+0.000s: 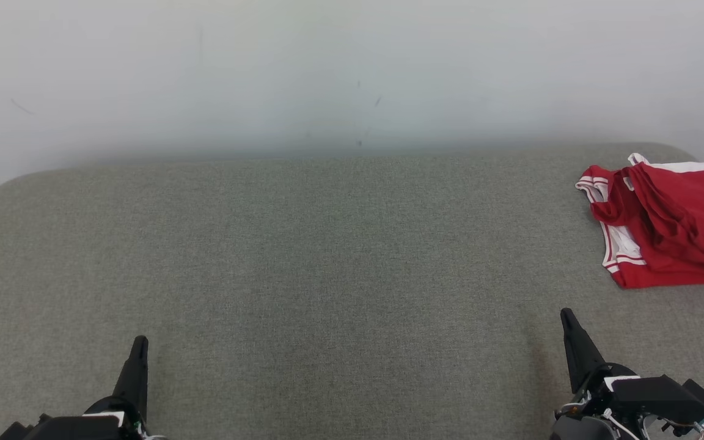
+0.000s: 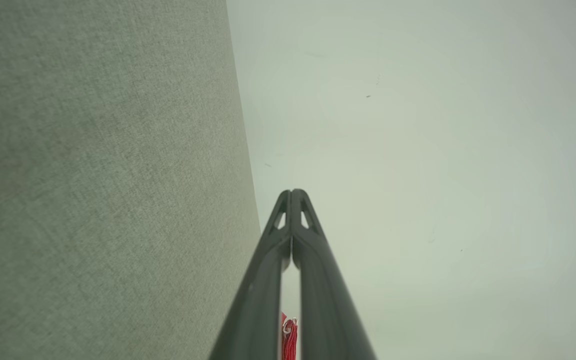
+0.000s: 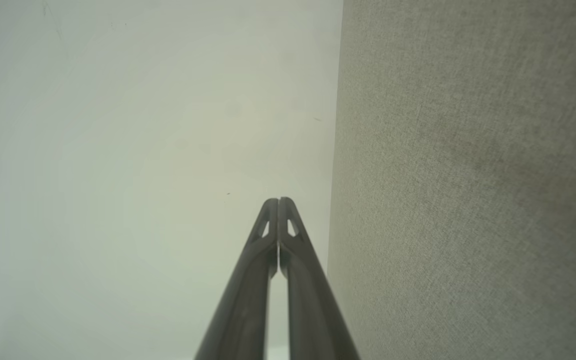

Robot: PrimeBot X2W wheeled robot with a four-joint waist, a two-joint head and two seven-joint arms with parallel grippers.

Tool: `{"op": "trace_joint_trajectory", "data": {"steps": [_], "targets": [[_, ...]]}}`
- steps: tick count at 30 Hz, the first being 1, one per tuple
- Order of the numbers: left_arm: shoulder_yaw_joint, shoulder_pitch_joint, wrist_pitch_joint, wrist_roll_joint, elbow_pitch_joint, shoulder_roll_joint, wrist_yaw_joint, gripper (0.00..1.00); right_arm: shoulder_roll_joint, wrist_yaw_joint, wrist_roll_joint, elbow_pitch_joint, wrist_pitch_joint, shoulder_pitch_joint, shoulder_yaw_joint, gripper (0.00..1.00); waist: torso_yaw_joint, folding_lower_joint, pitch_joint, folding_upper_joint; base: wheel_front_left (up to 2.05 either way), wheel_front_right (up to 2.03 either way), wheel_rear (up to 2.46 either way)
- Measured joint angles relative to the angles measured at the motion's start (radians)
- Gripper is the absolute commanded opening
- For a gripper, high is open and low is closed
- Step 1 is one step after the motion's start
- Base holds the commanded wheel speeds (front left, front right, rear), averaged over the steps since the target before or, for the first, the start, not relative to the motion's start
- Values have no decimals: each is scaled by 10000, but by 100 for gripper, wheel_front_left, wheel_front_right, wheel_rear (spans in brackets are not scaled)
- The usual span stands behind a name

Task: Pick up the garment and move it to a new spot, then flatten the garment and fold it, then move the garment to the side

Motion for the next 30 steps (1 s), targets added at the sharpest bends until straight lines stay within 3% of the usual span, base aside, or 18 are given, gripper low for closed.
{"op": "trace_joint_trajectory", "data": {"steps": [30], "targets": [[0,-1,0,0,0,0,0,0,0,0,2,0,0,0,2,0,0,0,0,0,0,0,0]]}}
